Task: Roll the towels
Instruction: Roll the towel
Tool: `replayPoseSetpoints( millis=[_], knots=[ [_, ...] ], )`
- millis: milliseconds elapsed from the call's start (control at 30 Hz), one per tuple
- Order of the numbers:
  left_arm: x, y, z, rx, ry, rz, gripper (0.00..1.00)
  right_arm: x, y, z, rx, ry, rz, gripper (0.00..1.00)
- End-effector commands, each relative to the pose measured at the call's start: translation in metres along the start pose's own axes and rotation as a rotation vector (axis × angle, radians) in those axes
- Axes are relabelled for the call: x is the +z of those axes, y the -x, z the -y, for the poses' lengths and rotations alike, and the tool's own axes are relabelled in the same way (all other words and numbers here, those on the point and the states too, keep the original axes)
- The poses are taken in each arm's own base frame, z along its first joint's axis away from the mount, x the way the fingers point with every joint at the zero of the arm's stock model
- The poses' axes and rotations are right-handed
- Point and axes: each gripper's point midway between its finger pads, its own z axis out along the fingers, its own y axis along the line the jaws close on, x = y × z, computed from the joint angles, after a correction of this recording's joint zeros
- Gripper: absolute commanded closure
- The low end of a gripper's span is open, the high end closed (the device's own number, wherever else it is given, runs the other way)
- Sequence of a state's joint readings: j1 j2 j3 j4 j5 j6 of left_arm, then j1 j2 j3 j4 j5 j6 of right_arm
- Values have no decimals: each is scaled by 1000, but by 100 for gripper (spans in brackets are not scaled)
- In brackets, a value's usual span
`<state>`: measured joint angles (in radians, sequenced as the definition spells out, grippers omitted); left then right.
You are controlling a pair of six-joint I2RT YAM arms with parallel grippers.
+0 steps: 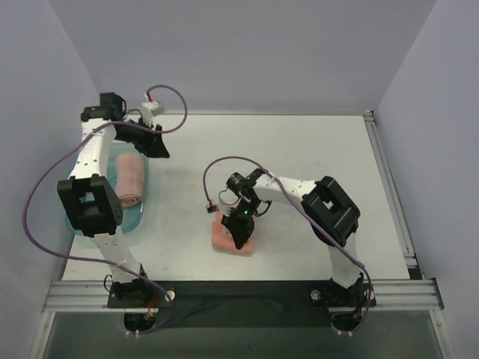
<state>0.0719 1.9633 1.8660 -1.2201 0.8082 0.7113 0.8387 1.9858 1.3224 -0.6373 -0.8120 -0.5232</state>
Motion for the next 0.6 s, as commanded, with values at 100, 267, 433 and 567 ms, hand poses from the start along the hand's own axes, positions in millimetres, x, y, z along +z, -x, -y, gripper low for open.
replayPoseSetpoints(
  millis=[100,267,433,567],
  knots=[
    [-92,66,58,180,174,354,21,0,-21,-25,250,256,-107,100],
    [-110,66,78,22,252,440,3,0,-12,-17,354,403,-86,100],
    [-113,55,115,104,158,471,3,-6,-11,-6,433,483,-66,100],
    [-84,36,156,294,178,383,3,-8,-8,8,463,532,-33,100]
  ],
)
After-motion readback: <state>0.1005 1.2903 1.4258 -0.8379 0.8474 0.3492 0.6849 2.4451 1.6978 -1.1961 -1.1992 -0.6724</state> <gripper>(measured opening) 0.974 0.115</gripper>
